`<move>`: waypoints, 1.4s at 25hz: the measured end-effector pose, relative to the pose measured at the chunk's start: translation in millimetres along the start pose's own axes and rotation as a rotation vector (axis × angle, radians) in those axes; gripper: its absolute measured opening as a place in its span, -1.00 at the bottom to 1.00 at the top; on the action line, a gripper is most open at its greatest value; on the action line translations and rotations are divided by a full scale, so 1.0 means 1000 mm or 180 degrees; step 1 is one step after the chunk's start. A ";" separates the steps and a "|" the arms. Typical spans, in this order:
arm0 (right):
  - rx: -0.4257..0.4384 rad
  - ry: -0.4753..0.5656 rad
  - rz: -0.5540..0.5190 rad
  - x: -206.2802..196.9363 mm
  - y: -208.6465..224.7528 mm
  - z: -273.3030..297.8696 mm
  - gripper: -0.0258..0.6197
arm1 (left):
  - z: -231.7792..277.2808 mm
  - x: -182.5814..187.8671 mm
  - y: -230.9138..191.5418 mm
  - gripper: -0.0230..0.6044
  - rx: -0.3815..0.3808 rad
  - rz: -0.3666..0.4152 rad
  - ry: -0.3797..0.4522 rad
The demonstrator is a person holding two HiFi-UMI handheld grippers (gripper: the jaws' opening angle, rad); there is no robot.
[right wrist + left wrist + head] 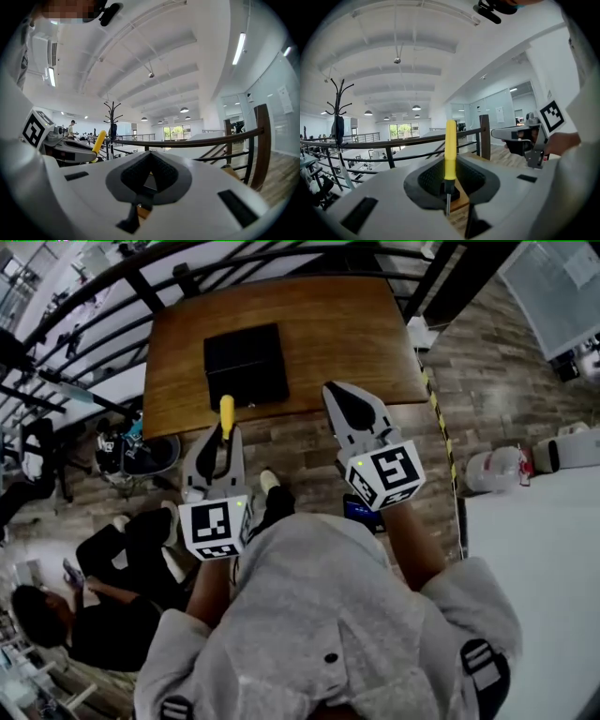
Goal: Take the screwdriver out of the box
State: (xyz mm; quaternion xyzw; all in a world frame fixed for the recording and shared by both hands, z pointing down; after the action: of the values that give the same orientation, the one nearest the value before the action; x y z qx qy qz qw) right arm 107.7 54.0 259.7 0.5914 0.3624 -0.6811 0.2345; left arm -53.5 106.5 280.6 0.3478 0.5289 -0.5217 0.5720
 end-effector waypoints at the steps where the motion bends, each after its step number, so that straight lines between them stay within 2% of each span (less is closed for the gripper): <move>1: 0.0003 -0.0013 0.0008 -0.001 -0.002 -0.012 -0.87 | -0.009 -0.003 0.009 -0.66 -0.0012 -0.0001 -0.0019; 5: 0.0038 -0.0086 0.0038 -0.009 -0.016 -0.057 -0.87 | -0.053 -0.015 0.038 -0.67 0.0036 0.0006 -0.0092; 11: 0.0021 -0.0181 0.0064 -0.015 -0.036 -0.093 -0.87 | -0.090 -0.015 0.055 -0.67 0.0037 0.0031 -0.0006; 21: -0.0074 -0.0408 -0.0028 -0.013 -0.067 -0.098 -0.87 | -0.107 -0.021 0.041 -0.67 -0.0109 -0.0053 -0.0049; 29: -0.0117 -0.0405 0.0008 -0.004 -0.090 -0.076 -0.87 | -0.109 -0.013 0.005 -0.67 -0.0159 -0.0085 -0.0039; 35: -0.0155 -0.0395 0.0000 0.000 -0.096 -0.067 -0.87 | -0.106 -0.011 -0.004 -0.67 -0.0241 -0.0078 -0.0015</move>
State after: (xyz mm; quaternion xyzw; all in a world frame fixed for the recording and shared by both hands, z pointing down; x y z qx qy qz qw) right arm 78.2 166.0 278.1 0.5422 0.3637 -0.7074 0.2709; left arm -81.7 208.7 271.2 0.3181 0.5512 -0.5091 0.5796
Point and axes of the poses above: the fingertips, and each gripper's own axes: z forward along the fingers, y to its right, x out of its top, the point moved 1 cm from there along -z, backward along the fingers, and after that the axes turned 14 degrees about -z, right-handed, at the moved point
